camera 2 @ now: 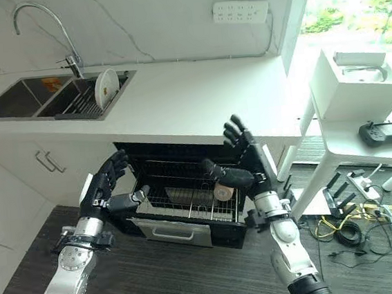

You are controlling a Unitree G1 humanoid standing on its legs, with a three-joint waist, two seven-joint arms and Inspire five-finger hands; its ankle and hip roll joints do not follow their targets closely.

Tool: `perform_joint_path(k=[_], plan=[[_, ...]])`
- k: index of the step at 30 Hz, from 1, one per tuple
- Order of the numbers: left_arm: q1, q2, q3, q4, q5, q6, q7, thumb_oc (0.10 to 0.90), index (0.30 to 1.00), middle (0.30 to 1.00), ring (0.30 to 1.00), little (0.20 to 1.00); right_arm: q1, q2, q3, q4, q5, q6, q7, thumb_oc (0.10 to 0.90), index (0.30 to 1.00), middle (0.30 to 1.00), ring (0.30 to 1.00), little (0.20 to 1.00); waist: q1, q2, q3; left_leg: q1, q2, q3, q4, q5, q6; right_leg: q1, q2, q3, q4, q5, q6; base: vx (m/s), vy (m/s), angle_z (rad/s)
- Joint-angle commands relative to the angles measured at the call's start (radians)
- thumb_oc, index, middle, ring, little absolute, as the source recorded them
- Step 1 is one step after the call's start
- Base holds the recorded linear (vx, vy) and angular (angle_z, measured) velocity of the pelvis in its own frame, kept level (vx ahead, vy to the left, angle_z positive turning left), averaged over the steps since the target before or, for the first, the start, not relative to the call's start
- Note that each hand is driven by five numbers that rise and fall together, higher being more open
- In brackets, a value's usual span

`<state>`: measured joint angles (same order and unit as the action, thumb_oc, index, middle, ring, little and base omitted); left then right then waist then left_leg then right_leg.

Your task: Place the dishes in the dishwasher.

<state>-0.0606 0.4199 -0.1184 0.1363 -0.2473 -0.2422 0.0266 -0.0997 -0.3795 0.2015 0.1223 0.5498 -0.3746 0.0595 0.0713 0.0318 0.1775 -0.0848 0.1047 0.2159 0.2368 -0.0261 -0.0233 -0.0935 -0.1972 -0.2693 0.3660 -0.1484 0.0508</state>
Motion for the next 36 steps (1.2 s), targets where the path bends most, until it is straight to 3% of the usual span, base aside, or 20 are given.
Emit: perform_joint_path(k=[1,7,11,18,30,31,36], plan=[[-0.070,0.040,0.062,-0.103,-0.147,-0.214,-0.124,0.800,0.900,0.900,0.900,0.900,-0.040,-0.025,-0.117,-0.135,-0.012,-0.074,0.055,0.800,0.900,0.900,0.900,0.900,-0.034,-0.001,-0.035,0.072,0.035,-0.028,0.063,-0.150,0.002,0.109,-0.055,0.017,-0.066,0.018,0.105,0.02,0.146,-0.17],[-0.078,0.023,0.058,-0.135,-0.216,-0.238,-0.173,0.800,0.900,0.900,0.900,0.900,0.022,-0.031,-0.190,-0.159,0.017,-0.077,0.105,0.800,0.900,0.900,0.900,0.900,-0.085,-0.019,-0.031,0.088,0.012,0.002,0.063,-0.174,0.035,0.097,-0.058,0.048,-0.066,0.070,0.128,0.01,0.101,-0.26],[-0.068,0.025,0.078,-0.172,-0.151,-0.240,-0.125,0.800,0.900,0.900,0.900,0.900,0.025,-0.014,-0.197,-0.161,0.034,-0.075,0.120,0.800,0.900,0.900,0.900,0.900,-0.075,-0.026,-0.026,0.107,0.012,0.066,0.063,-0.191,0.036,0.067,-0.097,-0.021,-0.066,0.101,0.149,-0.06,0.007,-0.66],[-0.023,0.029,0.106,-0.182,-0.080,-0.226,-0.095,0.800,0.900,0.900,0.900,0.900,0.051,0.010,-0.205,-0.135,0.029,-0.077,0.144,0.800,0.900,0.900,0.900,0.900,-0.068,-0.023,-0.027,0.113,0.014,0.099,0.063,-0.203,0.034,0.056,-0.100,-0.039,-0.066,0.059,0.137,-0.02,-0.046,-0.37],[0.059,0.037,0.130,-0.146,-0.012,-0.232,-0.069,0.800,0.900,0.900,0.900,0.900,0.074,0.007,-0.196,-0.084,0.038,-0.087,0.165,0.800,0.900,0.900,0.900,0.900,-0.045,-0.023,-0.033,0.102,0.013,0.068,0.063,-0.195,0.010,0.057,-0.083,-0.031,-0.066,0.033,0.120,0.01,-0.049,0.02],[0.006,-0.014,0.001,-0.064,-0.129,-0.210,-0.044,0.800,0.900,0.900,0.900,0.900,-0.006,0.004,-0.109,-0.088,0.096,-0.047,0.140,0.800,0.900,0.900,0.900,0.900,-0.060,-0.045,-0.053,0.079,-0.044,0.012,0.063,-0.190,0.020,0.033,0.028,0.032,-0.066,0.016,0.061,0.00,0.000,0.00],[0.014,-0.011,0.003,-0.064,-0.133,-0.207,-0.057,0.800,0.900,0.900,0.900,0.900,-0.003,0.007,-0.109,-0.085,0.107,-0.073,0.136,0.800,0.900,0.900,0.900,0.900,-0.061,-0.038,-0.054,0.084,-0.048,0.005,0.063,-0.193,0.023,0.041,0.033,0.038,-0.066,0.010,0.060,0.01,-0.016,-0.05]])
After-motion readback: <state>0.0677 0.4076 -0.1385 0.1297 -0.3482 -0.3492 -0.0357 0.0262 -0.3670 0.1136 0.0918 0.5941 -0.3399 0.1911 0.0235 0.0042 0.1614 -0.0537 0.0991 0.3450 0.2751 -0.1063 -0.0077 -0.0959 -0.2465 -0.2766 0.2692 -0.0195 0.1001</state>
